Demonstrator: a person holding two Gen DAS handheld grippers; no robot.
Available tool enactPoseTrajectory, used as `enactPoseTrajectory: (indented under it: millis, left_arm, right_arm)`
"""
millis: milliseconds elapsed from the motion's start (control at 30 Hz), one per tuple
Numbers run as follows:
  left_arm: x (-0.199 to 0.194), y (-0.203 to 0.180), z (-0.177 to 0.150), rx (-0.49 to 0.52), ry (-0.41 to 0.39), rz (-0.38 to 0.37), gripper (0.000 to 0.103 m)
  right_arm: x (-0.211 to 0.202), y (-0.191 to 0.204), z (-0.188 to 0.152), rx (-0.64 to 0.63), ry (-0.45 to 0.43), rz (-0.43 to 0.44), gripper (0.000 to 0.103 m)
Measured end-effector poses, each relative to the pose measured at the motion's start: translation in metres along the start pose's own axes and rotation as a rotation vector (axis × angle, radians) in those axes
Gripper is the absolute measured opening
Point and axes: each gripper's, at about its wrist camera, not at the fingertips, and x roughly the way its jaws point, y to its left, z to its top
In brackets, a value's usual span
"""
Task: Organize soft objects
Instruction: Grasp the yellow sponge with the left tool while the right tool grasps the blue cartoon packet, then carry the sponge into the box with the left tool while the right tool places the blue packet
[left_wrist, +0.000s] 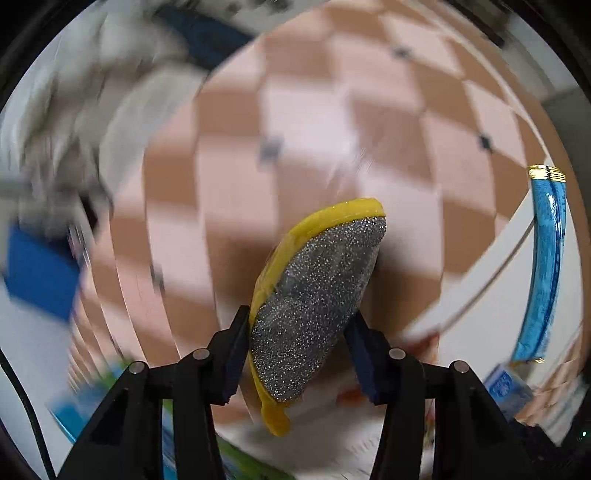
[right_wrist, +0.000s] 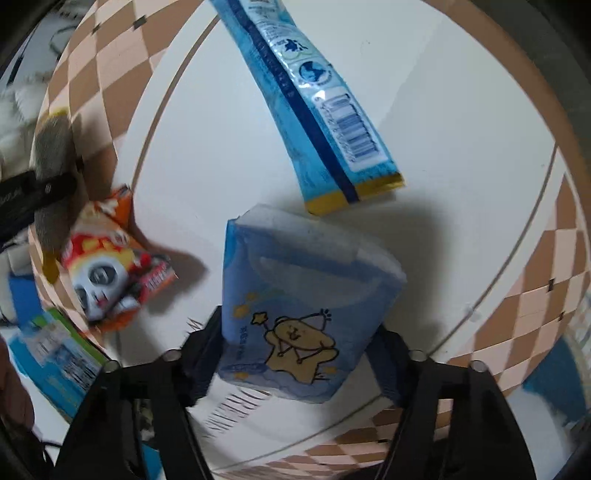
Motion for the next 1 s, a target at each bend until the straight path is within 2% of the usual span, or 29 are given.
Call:
enactPoseTrajectory:
  millis: [67, 133, 167, 233, 300, 467, 567, 700, 833, 1000]
  left_arm:
    - [0.005, 0.014, -0.019, -0.071, 0.022, -0.061, 0.047]
    - [0.006, 0.023, -0.034, -0.111, 0.019, -0.069, 0.046]
    - [0.006, 0.029, -0.041, -0.141, 0.013, -0.08, 0.045]
    - [0.0, 0.039, -0.053, -0.196, -0.001, -0.12, 0.045]
    - [-0.012, 0.047, -0.065, -0.231, -0.032, -0.151, 0.044]
    - [-0.065, 0.063, -0.097, -0.287, -0.158, -0.194, 0.044]
    - [-0.104, 0.087, -0.129, -0.337, -0.239, -0.239, 0.044]
    - [-0.138, 0.128, -0.17, -0.417, -0.309, -0.281, 0.044]
    - [-0.142, 0.181, -0.228, -0.531, -0.329, -0.292, 0.044]
    - [-0.113, 0.255, -0.286, -0.703, -0.294, -0.264, 0.044]
  right_arm:
    - [-0.001, -0.002, -0.005, -0.027, -0.009, -0.023, 0.065]
    - [-0.002, -0.004, -0.012, -0.058, -0.022, -0.041, 0.057]
    - [-0.003, -0.004, -0.014, -0.077, -0.029, -0.045, 0.054]
    - [-0.009, 0.001, -0.02, -0.127, -0.049, -0.063, 0.041]
    - [-0.019, 0.008, -0.028, -0.179, -0.084, -0.081, 0.037]
    - [-0.052, 0.025, -0.047, -0.282, -0.167, -0.081, 0.035]
    - [-0.081, 0.043, -0.067, -0.361, -0.219, -0.06, 0.035]
    - [-0.118, 0.078, -0.102, -0.503, -0.271, -0.021, 0.035]
    - [-0.143, 0.122, -0.135, -0.635, -0.282, 0.02, 0.035]
    - [-0.15, 0.194, -0.18, -0.814, -0.267, 0.054, 0.035]
